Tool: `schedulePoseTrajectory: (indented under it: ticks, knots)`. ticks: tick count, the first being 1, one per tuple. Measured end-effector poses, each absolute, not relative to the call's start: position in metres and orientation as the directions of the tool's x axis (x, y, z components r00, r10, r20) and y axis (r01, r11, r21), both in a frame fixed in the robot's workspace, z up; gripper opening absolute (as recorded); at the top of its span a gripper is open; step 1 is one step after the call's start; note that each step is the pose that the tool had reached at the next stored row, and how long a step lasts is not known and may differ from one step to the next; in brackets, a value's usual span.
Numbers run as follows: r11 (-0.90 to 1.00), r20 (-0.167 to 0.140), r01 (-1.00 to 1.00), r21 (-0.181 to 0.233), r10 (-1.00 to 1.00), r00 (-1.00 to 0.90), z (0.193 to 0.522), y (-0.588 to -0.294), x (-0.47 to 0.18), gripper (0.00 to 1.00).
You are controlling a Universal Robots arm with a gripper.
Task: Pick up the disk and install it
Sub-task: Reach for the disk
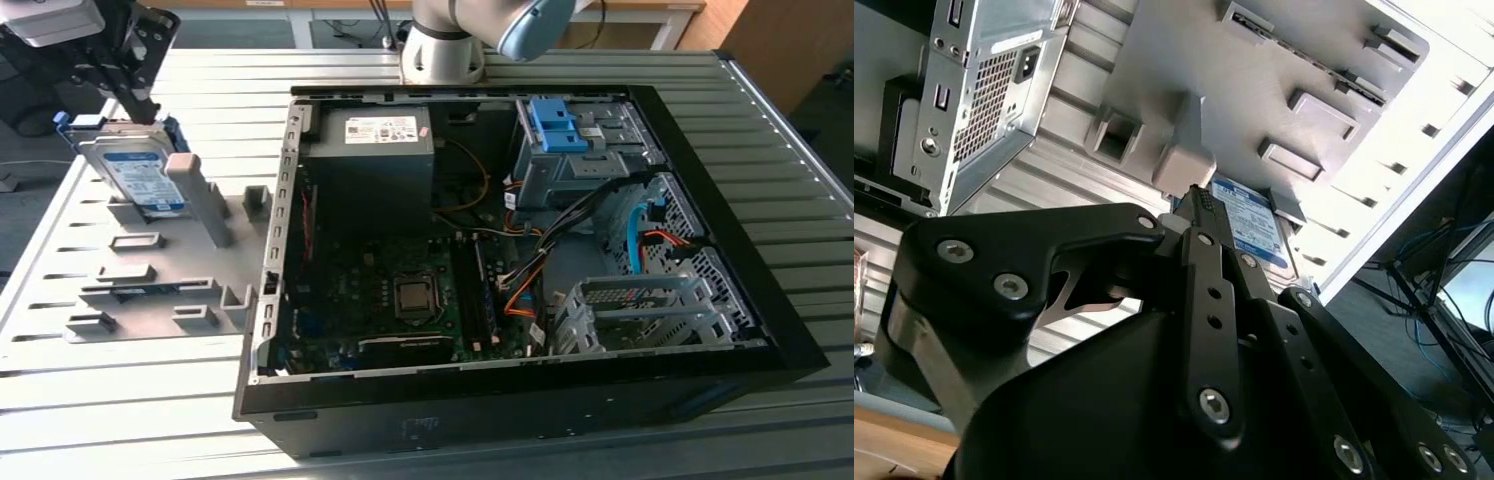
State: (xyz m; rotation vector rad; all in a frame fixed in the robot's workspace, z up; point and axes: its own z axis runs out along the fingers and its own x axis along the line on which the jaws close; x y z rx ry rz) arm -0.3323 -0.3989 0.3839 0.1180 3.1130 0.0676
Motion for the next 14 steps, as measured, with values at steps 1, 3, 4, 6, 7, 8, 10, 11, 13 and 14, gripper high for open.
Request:
schedulePoseTrajectory:
  ticks: [1, 3, 4, 6, 7, 8, 10, 11, 13, 14]
  knots:
    - [0.996, -0.024, 0.075, 0.044, 0.076, -0.997, 0.384, -0.399, -0.333, 0.11]
    - [0.996, -0.024, 0.075, 0.044, 0.076, -0.997, 0.384, -0.399, -0.335, 0.11]
    - [0.996, -0.024, 0.075, 0.044, 0.076, -0.997, 0.384, -0.399, -0.336, 0.11]
    - [0.996, -0.024, 0.075, 0.044, 0.076, -0.997, 0.384, -0.399, -0.337, 0.11]
    - [0.996, -0.024, 0.075, 0.044, 0.076, -0.997, 0.384, -0.399, -0.338, 0.11]
    - [0.996, -0.024, 0.075, 0.044, 0.076, -0.997, 0.384, -0.399, -0.339, 0.11]
    - [0.996, -0.024, 0.075, 0.044, 0.076, -0.997, 0.384, -0.399, -0.340, 0.11]
    - [0.996, -0.024, 0.075, 0.044, 0.076, -0.997, 0.384, -0.399, -0.341, 0.11]
    - [0.996, -0.024, 0.075, 0.044, 0.076, -0.997, 0.384, -0.399, -0.343, 0.11]
    - [0.996, -0.024, 0.075, 0.044, 0.076, -0.997, 0.384, -0.399, -0.344, 0.11]
